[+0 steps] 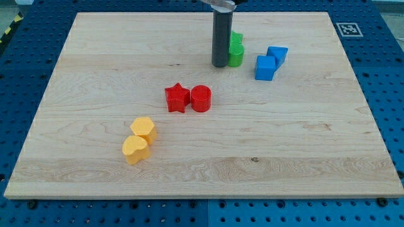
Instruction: Point your arm at the blue cube
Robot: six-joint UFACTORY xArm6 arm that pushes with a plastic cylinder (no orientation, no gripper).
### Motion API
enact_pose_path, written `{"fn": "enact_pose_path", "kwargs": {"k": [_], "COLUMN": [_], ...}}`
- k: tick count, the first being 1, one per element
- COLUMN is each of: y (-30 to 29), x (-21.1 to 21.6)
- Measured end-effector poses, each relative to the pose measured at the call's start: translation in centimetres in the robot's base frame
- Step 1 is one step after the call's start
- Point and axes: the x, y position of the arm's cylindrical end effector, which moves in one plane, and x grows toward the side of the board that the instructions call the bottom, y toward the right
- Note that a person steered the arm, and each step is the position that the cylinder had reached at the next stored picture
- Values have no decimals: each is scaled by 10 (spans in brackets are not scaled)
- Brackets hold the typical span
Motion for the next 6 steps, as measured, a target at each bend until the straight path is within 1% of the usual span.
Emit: {"fn": "enact_pose_path", "kwargs": {"k": [1, 2, 3, 4, 6], "y": [0, 0, 2, 9, 81], "x": [-6, -1, 29, 37, 37]}}
